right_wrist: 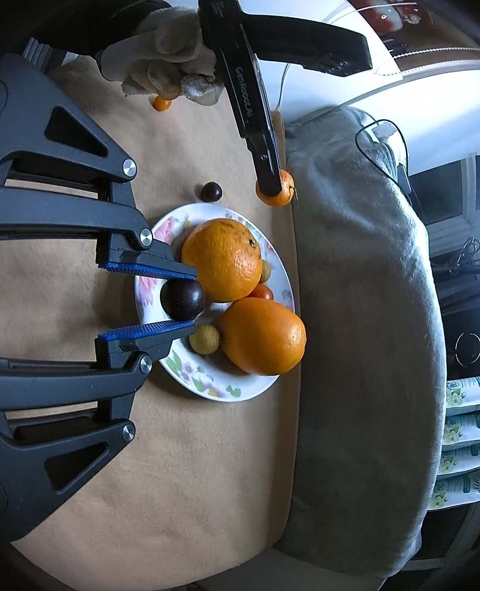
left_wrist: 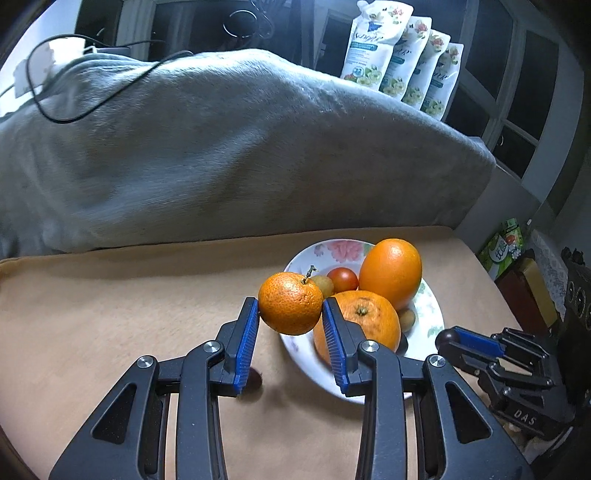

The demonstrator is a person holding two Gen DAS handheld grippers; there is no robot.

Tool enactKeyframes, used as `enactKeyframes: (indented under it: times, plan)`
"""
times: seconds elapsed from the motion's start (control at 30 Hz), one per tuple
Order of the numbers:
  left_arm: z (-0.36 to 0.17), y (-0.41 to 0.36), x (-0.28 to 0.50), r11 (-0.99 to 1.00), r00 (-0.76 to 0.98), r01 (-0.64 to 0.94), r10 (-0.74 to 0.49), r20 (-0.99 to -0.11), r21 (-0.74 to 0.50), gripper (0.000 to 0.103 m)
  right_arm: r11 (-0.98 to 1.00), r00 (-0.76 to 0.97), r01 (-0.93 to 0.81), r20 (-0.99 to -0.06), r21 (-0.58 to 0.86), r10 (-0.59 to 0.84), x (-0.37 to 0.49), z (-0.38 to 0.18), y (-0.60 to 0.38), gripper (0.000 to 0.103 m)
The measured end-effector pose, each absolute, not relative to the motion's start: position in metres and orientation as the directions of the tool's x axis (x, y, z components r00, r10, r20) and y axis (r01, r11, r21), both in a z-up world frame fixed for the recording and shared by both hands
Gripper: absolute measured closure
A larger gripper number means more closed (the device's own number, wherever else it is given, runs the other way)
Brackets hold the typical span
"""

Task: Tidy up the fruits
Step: 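Carry the mandarin with the left gripper and the plum with the right gripper over the plate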

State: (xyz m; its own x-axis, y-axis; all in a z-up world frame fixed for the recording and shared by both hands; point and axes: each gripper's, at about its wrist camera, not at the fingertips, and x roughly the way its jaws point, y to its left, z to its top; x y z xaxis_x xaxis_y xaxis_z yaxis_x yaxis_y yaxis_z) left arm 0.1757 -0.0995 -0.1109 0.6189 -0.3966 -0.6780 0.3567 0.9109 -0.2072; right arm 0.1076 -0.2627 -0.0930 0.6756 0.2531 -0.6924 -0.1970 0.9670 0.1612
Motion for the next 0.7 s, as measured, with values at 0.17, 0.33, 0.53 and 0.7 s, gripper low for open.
enactKeyframes:
  times: [0.17, 0.33, 0.53, 0.7]
  plan:
    - [-0.114, -0.112, 0.185, 0.909, 0.612, 0.368, -0.396, -0.684, -0.196, 0.069, 0.966, 0.67, -0.2, -0.696, 0.163, 0.256, 0.111, -0.097, -0.263, 0.079]
    - [-0.117, -0.125, 0.192, 0.903, 0.601, 0.383, -0.402, -0.691, -0.192, 0.069, 0.965, 0.665, -0.207, -0.7, 0.161, 0.259, 0.114, -0.099, -0.26, 0.079]
    - [-0.116, -0.138, 0.198, 0.896, 0.592, 0.401, -0.413, -0.691, -0.192, 0.069, 0.964, 0.664, -0.211, -0.701, 0.158, 0.261, 0.117, -0.1, -0.259, 0.079]
    - [-0.116, -0.145, 0.201, 0.89, 0.582, 0.412, -0.422, -0.695, -0.195, 0.069, 0.964, 0.664, -0.218, -0.702, 0.151, 0.26, 0.118, -0.101, -0.256, 0.079]
